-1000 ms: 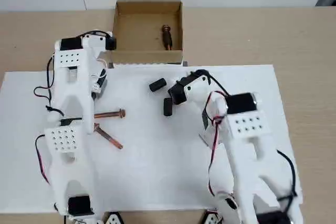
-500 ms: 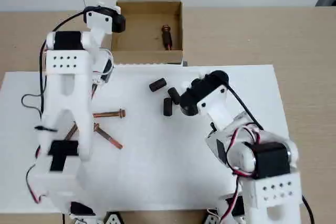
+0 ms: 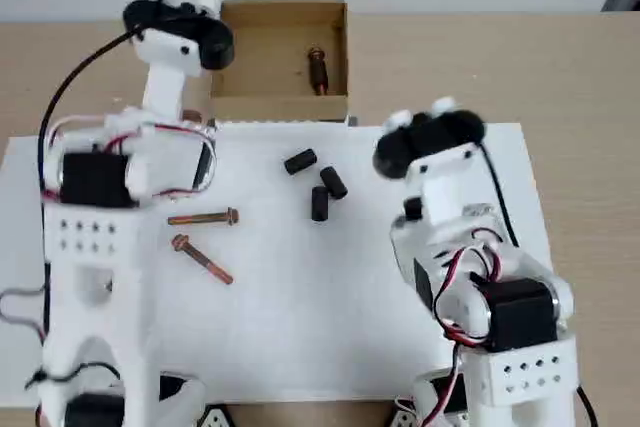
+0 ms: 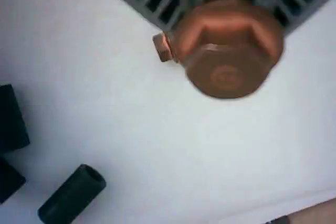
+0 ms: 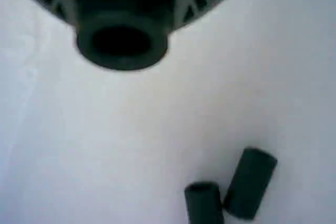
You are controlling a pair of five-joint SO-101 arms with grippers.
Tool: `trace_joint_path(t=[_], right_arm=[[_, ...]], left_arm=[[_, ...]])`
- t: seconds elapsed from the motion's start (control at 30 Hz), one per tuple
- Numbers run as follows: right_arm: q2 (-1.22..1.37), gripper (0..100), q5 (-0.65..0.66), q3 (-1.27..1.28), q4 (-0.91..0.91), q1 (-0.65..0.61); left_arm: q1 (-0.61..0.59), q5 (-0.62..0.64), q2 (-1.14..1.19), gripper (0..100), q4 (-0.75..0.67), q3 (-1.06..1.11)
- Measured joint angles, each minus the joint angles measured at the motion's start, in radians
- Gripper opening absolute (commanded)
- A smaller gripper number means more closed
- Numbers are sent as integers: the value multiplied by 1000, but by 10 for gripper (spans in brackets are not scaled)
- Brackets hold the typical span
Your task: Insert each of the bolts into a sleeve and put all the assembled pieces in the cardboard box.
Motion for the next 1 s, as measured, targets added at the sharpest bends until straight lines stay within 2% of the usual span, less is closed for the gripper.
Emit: trace_joint_path(t=[0.1, 0.33, 0.47, 0.6, 0.8, 1.0], right_arm=[[0, 4, -48, 44, -58, 2], [0, 4, -63, 178, -199, 2], [0, 4, -106, 245, -302, 0], [0, 4, -130, 299, -373, -63], [2, 4, -186, 330, -462, -140], [-2, 4, -207, 330, -494, -146]], left_arm=[[2, 40, -110, 6, -86, 152], [2, 143, -431, 6, -338, 529], [2, 262, -634, 6, -483, 760], [2, 361, -835, 6, -592, 961], [2, 405, -1077, 6, -641, 1180], [2, 408, -1220, 6, -641, 1293]])
